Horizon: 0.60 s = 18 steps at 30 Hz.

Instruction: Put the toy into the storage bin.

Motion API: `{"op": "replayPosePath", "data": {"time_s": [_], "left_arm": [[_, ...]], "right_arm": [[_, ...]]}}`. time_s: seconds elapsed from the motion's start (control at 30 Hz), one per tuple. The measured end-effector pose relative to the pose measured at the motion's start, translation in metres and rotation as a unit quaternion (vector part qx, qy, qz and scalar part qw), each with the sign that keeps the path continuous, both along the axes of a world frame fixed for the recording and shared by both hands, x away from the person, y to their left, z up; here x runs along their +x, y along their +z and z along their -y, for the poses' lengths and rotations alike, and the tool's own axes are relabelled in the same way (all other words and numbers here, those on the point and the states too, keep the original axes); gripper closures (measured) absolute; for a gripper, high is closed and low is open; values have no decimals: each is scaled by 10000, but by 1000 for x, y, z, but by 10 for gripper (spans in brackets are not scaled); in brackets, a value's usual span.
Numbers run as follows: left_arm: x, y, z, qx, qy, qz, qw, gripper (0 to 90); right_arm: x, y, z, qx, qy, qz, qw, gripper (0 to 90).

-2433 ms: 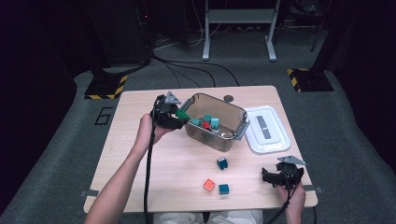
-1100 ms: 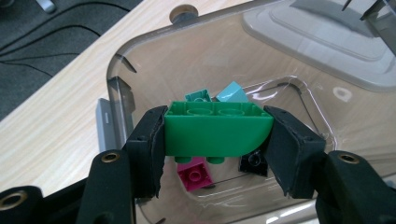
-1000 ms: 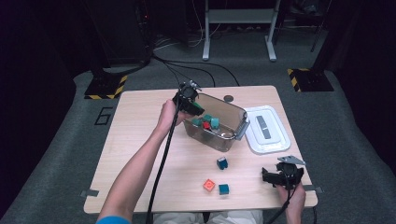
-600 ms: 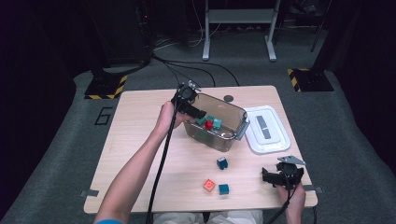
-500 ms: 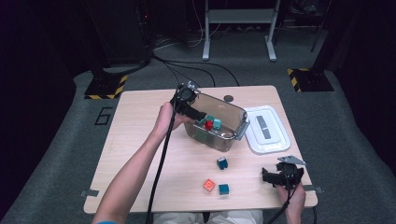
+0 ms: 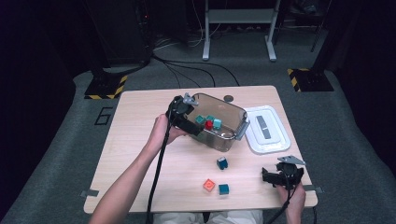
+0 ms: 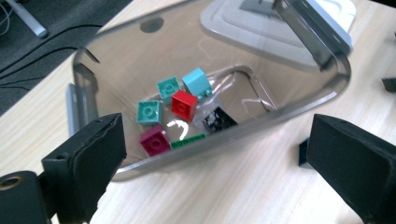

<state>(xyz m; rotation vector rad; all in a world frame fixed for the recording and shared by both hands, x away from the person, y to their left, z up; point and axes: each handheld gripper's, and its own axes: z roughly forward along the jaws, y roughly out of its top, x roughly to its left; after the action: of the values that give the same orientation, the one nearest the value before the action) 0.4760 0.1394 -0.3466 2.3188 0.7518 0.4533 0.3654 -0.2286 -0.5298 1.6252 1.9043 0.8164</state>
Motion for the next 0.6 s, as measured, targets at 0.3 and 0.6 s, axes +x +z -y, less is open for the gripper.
{"op": "replayPosePath", "data": {"time_s": [0.3,0.6], "left_arm": [[-15,-31,-5,68,10,-260,9996,17],[-33,-61,-1,105,-107,-557,9983,5]], "right_arm": [[0,0,0,0,-5,-1,10000,4],[0,0,0,0,-7,-2,10000,5]]}}
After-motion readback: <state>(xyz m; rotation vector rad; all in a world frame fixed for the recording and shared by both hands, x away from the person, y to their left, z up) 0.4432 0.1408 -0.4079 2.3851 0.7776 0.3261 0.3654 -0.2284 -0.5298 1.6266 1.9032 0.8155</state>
